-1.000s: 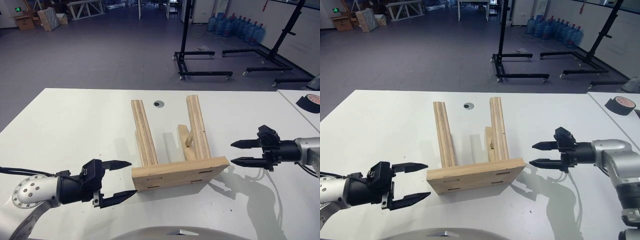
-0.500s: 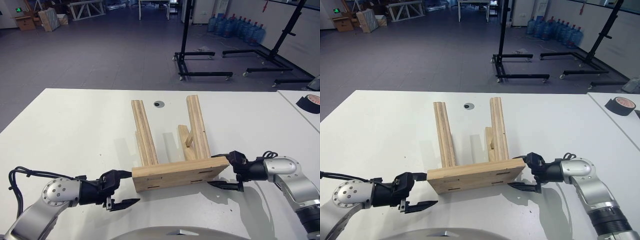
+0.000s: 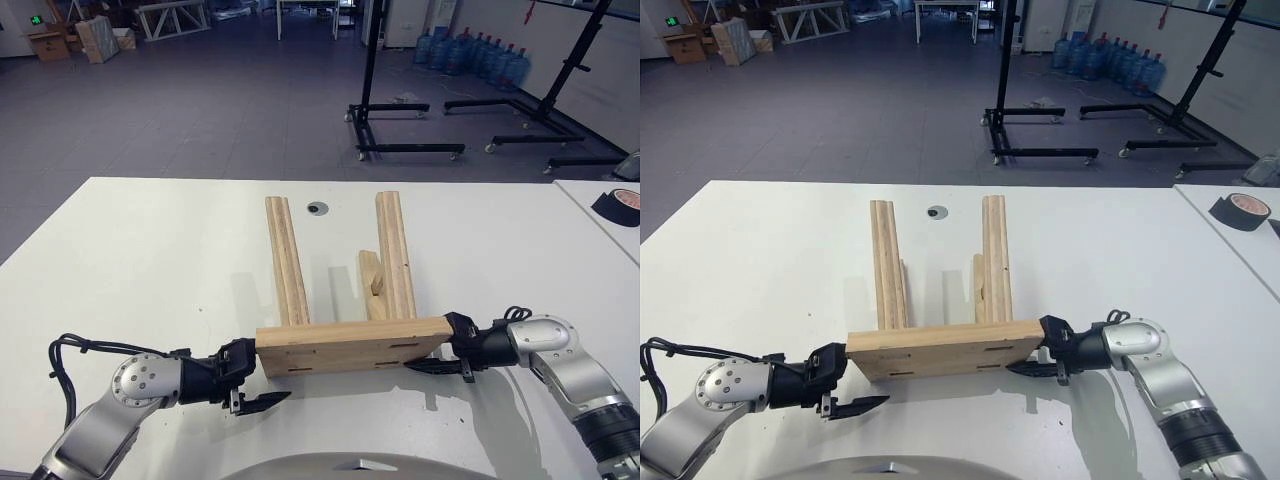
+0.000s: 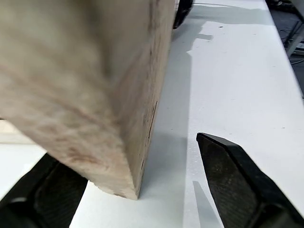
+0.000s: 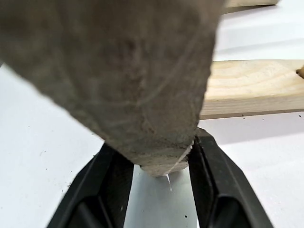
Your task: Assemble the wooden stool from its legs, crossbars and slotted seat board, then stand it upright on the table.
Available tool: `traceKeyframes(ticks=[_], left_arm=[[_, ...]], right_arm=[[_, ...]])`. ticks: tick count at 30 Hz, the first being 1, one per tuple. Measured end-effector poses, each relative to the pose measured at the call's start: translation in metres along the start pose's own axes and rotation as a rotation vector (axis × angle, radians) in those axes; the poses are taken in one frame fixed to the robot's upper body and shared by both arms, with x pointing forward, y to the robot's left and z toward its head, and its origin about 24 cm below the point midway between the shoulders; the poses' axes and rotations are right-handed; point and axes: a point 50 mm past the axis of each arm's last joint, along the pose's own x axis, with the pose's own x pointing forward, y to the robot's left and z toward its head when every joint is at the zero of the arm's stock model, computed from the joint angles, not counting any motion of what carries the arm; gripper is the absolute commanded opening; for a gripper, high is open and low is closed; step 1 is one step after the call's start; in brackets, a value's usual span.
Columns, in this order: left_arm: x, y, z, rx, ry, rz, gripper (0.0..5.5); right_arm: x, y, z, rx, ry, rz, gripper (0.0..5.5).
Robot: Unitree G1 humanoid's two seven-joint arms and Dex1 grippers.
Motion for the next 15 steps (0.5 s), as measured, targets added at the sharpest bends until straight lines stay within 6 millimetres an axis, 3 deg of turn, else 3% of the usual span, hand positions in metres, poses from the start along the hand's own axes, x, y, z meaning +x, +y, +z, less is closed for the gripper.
traceKeyframes(ticks=[9,15], left_arm=[[-0.002,0.01,-0.003,0.01,-0.031,-0.006,3.71],[-0.003,0.022,-0.004,0.037,-0.06,0.028,2.82]], right_arm=[[-0.001,-0.001,0.0,-0.004,0.0,0.027,1.4],[-0.001,-0.004,0.001,-0.006,0.004,0.036,1.4]])
